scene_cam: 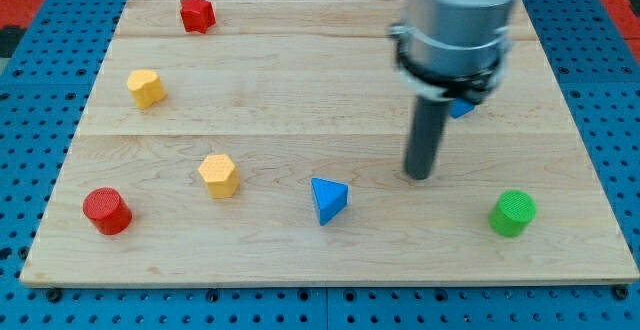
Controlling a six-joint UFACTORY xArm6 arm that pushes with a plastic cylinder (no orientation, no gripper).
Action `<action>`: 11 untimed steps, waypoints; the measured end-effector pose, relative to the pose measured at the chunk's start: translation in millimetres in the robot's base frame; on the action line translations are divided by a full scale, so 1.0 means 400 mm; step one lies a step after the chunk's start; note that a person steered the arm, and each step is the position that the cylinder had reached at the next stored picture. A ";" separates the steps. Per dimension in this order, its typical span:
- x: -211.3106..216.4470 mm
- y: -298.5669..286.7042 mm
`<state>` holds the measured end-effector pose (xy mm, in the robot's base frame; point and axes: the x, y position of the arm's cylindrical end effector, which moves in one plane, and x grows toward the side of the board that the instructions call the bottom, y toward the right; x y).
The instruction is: Move the blue cube parallel to the yellow hexagon
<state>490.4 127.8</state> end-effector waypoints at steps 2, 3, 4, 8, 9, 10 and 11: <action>-0.241 0.259; -0.266 0.150; -0.244 -0.089; -0.089 -0.307; -0.042 -0.331; -0.018 -0.357; -0.019 -0.342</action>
